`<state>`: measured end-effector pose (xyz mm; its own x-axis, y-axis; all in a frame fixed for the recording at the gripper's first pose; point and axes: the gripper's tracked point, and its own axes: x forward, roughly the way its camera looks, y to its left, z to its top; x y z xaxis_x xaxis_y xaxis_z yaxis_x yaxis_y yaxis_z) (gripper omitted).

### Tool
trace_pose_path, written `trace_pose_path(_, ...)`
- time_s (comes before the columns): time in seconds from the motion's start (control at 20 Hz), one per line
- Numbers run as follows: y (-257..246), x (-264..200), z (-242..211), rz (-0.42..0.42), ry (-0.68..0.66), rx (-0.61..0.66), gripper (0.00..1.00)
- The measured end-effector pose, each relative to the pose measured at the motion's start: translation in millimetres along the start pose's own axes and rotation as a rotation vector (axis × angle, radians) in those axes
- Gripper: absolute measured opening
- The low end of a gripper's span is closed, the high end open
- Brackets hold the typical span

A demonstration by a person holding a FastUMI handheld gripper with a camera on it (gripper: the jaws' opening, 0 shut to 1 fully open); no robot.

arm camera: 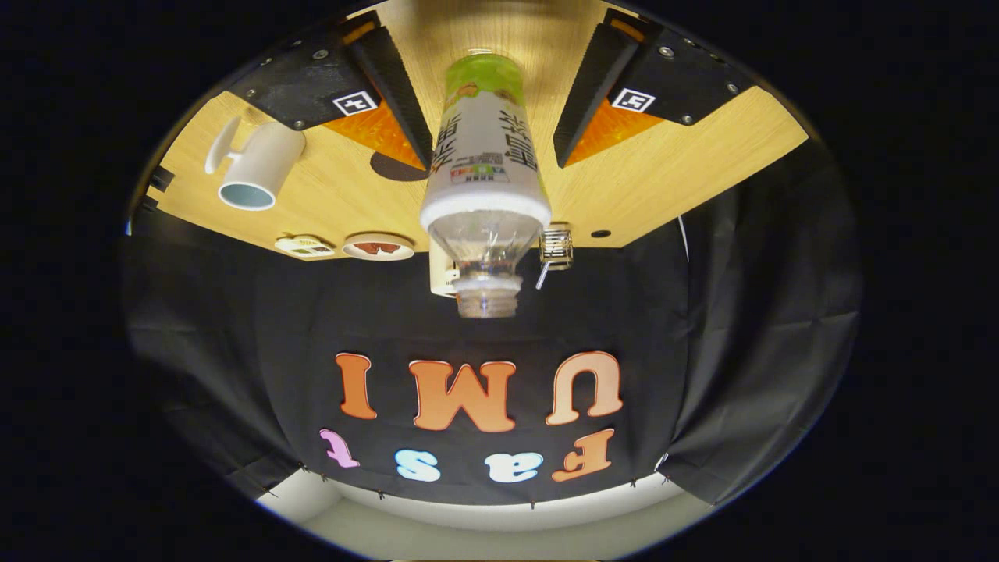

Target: Take the bottle from table, then pour the juice into the cup, finally place the bottle on the coaster

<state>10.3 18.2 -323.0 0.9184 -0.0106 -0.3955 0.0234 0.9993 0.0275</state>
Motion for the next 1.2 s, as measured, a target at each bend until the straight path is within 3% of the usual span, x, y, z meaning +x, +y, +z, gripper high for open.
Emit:
trace_pose_path(0.25, 5, 6, -16, 0.001, 0.032, -0.059, 0.84)
trace_pose_path(0.4, 5, 4, -15, 0.013, 0.033, -0.06, 0.65)
trace_pose_path(0.5, 5, 7, -12, 0.025, 0.031, -0.033, 0.61)
trace_pose_path(0.8, 10, 11, 17, 0.112, -0.008, 0.158, 0.58)
trace_pose_path(1.2, -7, 22, 32, 0.143, 0.006, 0.477, 0.56)
